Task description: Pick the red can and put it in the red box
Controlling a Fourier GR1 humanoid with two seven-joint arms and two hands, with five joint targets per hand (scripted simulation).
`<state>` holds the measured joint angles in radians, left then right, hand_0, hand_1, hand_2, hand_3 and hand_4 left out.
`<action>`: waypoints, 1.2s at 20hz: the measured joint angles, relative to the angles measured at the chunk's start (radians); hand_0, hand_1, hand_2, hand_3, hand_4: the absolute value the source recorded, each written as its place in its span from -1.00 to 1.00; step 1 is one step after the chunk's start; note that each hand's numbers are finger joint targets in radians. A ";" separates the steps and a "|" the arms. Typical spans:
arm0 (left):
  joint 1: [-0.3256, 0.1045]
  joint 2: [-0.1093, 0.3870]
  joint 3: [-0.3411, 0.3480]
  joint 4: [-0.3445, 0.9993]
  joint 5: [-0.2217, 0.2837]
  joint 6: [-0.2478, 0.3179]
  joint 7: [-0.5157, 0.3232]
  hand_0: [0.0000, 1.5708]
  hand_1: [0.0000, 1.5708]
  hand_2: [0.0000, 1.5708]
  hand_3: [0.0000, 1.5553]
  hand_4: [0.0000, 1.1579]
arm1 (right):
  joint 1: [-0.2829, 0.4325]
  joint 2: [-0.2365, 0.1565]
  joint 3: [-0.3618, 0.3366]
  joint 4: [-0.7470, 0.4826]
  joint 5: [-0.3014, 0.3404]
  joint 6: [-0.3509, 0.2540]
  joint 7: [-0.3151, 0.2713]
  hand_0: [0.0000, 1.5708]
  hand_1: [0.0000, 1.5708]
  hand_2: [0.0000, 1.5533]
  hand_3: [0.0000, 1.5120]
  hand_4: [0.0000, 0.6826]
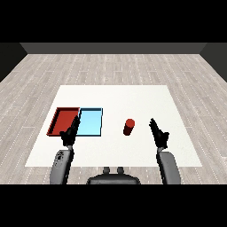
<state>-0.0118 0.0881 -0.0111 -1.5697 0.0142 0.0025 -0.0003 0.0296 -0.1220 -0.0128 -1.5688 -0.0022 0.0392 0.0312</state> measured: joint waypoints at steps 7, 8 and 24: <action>0.008 -0.012 0.023 -0.010 -0.022 0.011 -0.058 -1.00 -1.00 -1.00 -1.00 -1.00 | -0.029 0.029 -0.019 0.006 -0.003 0.007 -0.058 -1.00 -1.00 -1.00 -1.00 -1.00; 0.008 -0.019 0.028 -0.028 -0.017 0.014 -0.103 -1.00 -1.00 -1.00 -1.00 -1.00 | -0.037 0.042 -0.019 -0.002 -0.017 0.012 -0.092 -1.00 -1.00 -1.00 -1.00 -1.00; 0.046 -0.037 0.070 -0.046 0.033 -0.030 -0.373 -1.00 -1.00 -1.00 -1.00 -1.00 | -0.026 0.044 -0.068 0.025 -0.106 0.125 -0.324 -1.00 -1.00 -1.00 -1.00 -1.00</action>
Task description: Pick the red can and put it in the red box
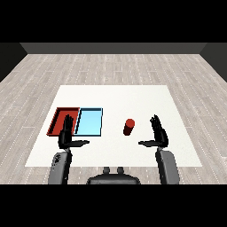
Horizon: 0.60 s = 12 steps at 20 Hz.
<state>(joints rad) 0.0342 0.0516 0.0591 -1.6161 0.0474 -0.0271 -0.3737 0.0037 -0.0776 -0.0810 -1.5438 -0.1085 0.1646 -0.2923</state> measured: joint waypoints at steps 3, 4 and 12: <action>-0.004 -0.004 -0.001 0.017 -0.010 0.002 -0.020 -1.00 -1.00 -1.00 -1.00 -1.00 | -0.017 0.007 0.006 -0.008 0.010 -0.020 0.027 -1.00 -1.00 -1.00 -1.00 -1.00; -0.012 -0.005 0.000 0.023 -0.014 0.009 -0.023 -1.00 -1.00 -1.00 -1.00 -1.00 | -0.031 0.004 0.002 -0.007 0.004 -0.021 0.040 -1.00 -1.00 -1.00 -1.00 -1.00; -0.033 -0.007 -0.002 0.034 -0.019 0.015 -0.013 -1.00 -1.00 -1.00 -1.00 -1.00 | -0.056 0.018 -0.005 0.105 0.005 -0.007 -0.042 -1.00 -1.00 -1.00 -1.00 -1.00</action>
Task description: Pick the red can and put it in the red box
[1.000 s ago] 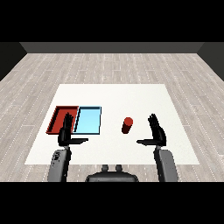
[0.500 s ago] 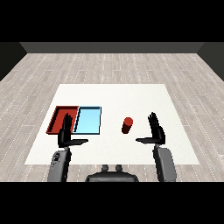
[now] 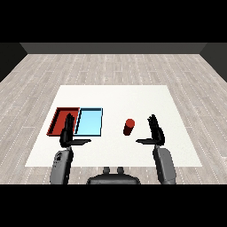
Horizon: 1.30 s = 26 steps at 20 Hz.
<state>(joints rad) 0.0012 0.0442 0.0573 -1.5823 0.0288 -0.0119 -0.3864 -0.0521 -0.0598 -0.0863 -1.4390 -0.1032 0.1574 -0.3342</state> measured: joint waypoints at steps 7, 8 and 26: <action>0.002 -0.010 -0.005 -0.015 0.010 0.004 0.016 -1.00 -1.00 -1.00 -1.00 -1.00 | -0.074 0.000 -0.016 0.104 -0.025 0.010 -0.009 -1.00 -1.00 -1.00 -1.00 -1.00; 0.012 0.000 0.002 -0.027 0.022 -0.008 0.022 -1.00 -1.00 -1.00 -1.00 -1.00 | -0.095 0.005 -0.017 0.126 -0.027 0.007 -0.006 -1.00 -1.00 -1.00 -1.00 -1.00; 0.019 0.003 0.014 -0.033 0.054 -0.032 0.019 -1.00 -1.00 -1.00 -1.00 -1.00 | -0.194 0.052 0.030 0.349 -0.083 -0.051 -0.090 -1.00 -1.00 -1.00 -1.00 -1.00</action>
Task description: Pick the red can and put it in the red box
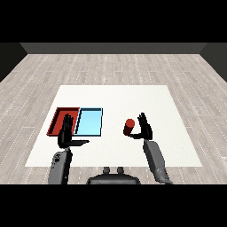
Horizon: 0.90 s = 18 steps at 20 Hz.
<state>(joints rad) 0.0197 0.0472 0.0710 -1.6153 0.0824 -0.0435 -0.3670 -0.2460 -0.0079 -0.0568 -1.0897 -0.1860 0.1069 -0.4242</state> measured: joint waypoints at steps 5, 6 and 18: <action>0.004 -0.005 -0.004 -0.013 -0.002 0.005 0.002 -1.00 -1.00 -1.00 -1.00 -1.00 | -0.049 -0.003 0.017 0.106 -0.030 -0.014 -0.055 -1.00 -1.00 -1.00 -1.00 -1.00; 0.014 0.002 0.002 -0.019 0.007 -0.008 0.000 -1.00 -1.00 -1.00 -1.00 -1.00 | -0.058 -0.002 0.014 0.112 -0.030 -0.018 -0.052 -1.00 -1.00 -1.00 -1.00 -1.00; -0.006 -0.008 -0.001 0.002 0.001 0.010 0.000 -1.00 -1.00 -1.00 -1.00 -1.00 | -0.122 0.001 0.050 0.217 -0.072 -0.041 -0.092 -1.00 -1.00 -1.00 -1.00 -1.00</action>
<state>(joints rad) 0.0140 0.0397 0.0699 -1.6133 0.0833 -0.0339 -0.3669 -0.3676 -0.0072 -0.0070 -0.8723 -0.2578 0.0654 -0.5162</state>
